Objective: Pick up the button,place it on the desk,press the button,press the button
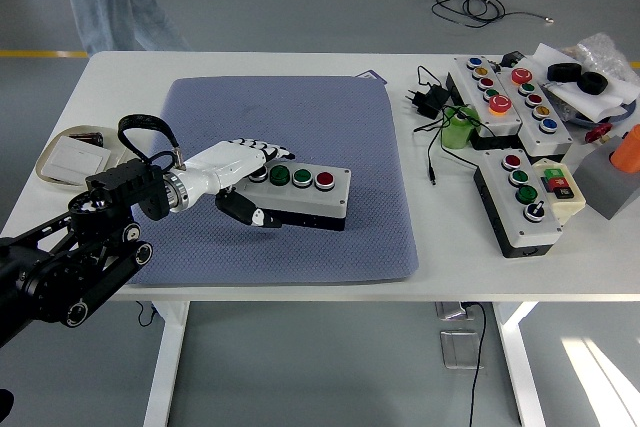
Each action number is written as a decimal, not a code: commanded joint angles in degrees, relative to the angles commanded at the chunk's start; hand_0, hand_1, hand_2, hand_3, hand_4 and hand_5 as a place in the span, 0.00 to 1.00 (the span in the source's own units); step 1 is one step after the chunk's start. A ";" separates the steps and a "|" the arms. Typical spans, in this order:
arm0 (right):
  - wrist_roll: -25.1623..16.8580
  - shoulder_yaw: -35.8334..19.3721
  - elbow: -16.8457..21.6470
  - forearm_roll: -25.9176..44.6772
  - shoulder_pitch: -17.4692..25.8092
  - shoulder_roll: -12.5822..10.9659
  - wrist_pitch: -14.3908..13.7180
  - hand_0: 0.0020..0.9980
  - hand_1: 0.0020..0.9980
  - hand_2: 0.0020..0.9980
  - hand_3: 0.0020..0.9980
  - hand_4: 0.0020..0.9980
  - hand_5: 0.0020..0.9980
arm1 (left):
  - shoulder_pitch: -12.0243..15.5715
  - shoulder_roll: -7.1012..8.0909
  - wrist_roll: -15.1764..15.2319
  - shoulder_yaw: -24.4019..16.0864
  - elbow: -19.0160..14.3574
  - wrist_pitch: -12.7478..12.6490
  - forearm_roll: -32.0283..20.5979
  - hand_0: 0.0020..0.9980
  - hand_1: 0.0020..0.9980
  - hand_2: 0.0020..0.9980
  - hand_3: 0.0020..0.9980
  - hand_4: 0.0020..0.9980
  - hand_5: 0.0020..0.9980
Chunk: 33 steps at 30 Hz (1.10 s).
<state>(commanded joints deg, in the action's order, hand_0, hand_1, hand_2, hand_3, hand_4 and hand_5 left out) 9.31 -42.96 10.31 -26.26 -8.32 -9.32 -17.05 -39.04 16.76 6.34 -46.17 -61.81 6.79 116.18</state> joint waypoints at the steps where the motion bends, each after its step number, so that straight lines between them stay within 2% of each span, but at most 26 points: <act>1: 0.01 -0.04 0.00 -0.03 0.03 0.01 -0.01 0.79 0.80 0.82 0.75 0.41 0.48 | 0.55 0.26 -0.07 -1.36 -1.79 0.20 0.17 0.98 1.00 1.00 1.00 0.98 0.43; 6: 0.14 -0.26 0.00 -0.42 0.13 0.04 0.01 0.79 0.80 0.82 0.75 0.41 0.48 | 1.30 0.87 -0.91 -4.57 -7.50 -1.04 3.24 0.98 1.00 1.00 1.00 0.99 0.45; 8: 0.16 -0.28 0.00 -0.39 0.21 0.04 0.00 0.79 0.80 0.82 0.75 0.41 0.48 | 1.78 1.28 -2.63 -5.69 -10.19 -2.52 5.93 0.98 1.00 1.00 1.00 0.99 0.45; 9: 0.17 -0.31 0.00 -0.38 0.25 0.04 -0.01 0.79 0.80 0.82 0.75 0.41 0.48 | 2.02 1.43 -3.19 -6.06 -11.28 -2.96 7.36 0.78 0.78 0.85 1.00 0.82 0.24; 11: 0.18 -0.35 0.00 -0.31 0.29 0.05 -0.06 0.79 0.80 0.82 0.75 0.41 0.48 | 2.43 1.80 -5.25 -6.20 -13.46 -5.28 9.53 0.78 0.78 0.85 1.00 0.82 0.24; 14: 0.24 -0.40 0.00 -0.38 0.43 0.06 -0.11 0.79 0.80 0.82 0.75 0.41 0.48 | 2.80 2.06 -6.40 -5.78 -16.58 -10.54 11.98 0.78 0.78 0.85 1.00 0.82 0.24; 15: 0.24 -0.41 0.00 -0.40 0.44 0.06 -0.12 0.79 0.80 0.82 0.75 0.41 0.48 | 2.82 2.09 -6.47 -5.71 -16.90 -11.25 12.03 0.45 0.48 0.48 1.00 0.59 0.10; 16: 0.32 -0.50 0.00 -0.62 0.46 0.07 -0.13 0.79 0.80 0.82 0.75 0.41 0.48 | 2.83 2.06 -6.74 -5.33 -18.07 -12.87 13.20 0.45 0.48 0.48 1.00 0.59 0.10; 19: 0.37 -0.42 0.00 -0.59 0.50 0.08 -0.14 0.79 0.80 0.82 0.75 0.41 0.48 | 2.77 2.07 -7.42 -4.56 -19.92 -15.26 13.82 0.45 0.48 0.48 1.00 0.59 0.10; 20: 0.37 -0.36 0.00 -0.55 0.50 0.06 -0.13 0.79 0.80 0.82 0.75 0.41 0.48 | 2.72 2.08 -7.38 -3.96 -20.45 -17.43 13.82 0.45 0.48 0.48 1.00 0.59 0.10; 21: 0.35 -0.32 0.00 -0.46 0.52 0.04 -0.13 0.79 0.80 0.82 0.75 0.41 0.48 | 2.68 2.01 -7.53 -3.33 -21.01 -19.28 13.82 0.30 0.21 0.22 0.98 0.56 0.03; 22: 0.35 -0.31 0.00 -0.43 0.53 0.04 -0.13 0.79 0.80 0.82 0.75 0.41 0.48 | 2.66 1.99 -7.59 -3.10 -21.21 -20.76 13.82 0.30 0.21 0.22 0.98 0.56 0.03; 25: 0.46 -0.48 0.00 -0.72 0.59 0.03 -0.15 0.79 0.80 0.82 0.75 0.41 0.48 | 2.61 1.84 -8.34 -2.12 -21.97 -19.94 13.82 0.30 0.21 0.22 0.98 0.56 0.03; 26: 0.47 -0.47 0.00 -0.74 0.62 0.01 -0.14 0.79 0.80 0.82 0.75 0.41 0.48 | 2.65 1.86 -8.45 -1.89 -22.14 -18.67 13.82 0.30 0.21 0.22 0.98 0.56 0.03; 27: 0.47 -0.46 0.00 -0.70 0.66 0.01 -0.14 0.79 0.80 0.82 0.75 0.41 0.48 | 2.70 1.88 -8.55 -1.64 -22.26 -17.22 13.82 0.24 0.13 0.17 0.91 0.57 0.03; 30: 0.48 -0.50 0.00 -0.77 0.76 0.00 -0.14 0.79 0.80 0.82 0.75 0.41 0.48 | 2.92 1.99 -8.99 -1.08 -22.35 -14.23 13.82 0.24 0.13 0.17 0.91 0.57 0.03; 32: 0.47 -0.58 0.00 -0.82 0.84 -0.01 -0.15 0.79 0.80 0.82 0.75 0.41 0.48 | 3.09 2.07 -9.78 -0.73 -22.27 -10.69 13.82 0.24 0.13 0.17 0.91 0.57 0.03; 33: 0.48 -0.63 0.00 -0.91 0.86 -0.02 -0.14 0.79 0.80 0.82 0.75 0.41 0.48 | 3.16 2.10 -10.21 -0.59 -22.18 -8.98 13.82 0.19 0.08 0.12 0.89 0.60 0.00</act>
<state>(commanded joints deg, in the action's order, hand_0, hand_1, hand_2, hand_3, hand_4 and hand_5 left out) 9.79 -43.59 10.31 -27.17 -7.46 -9.34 -17.19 -35.88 18.86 -3.87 -46.77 -83.99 -2.19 130.00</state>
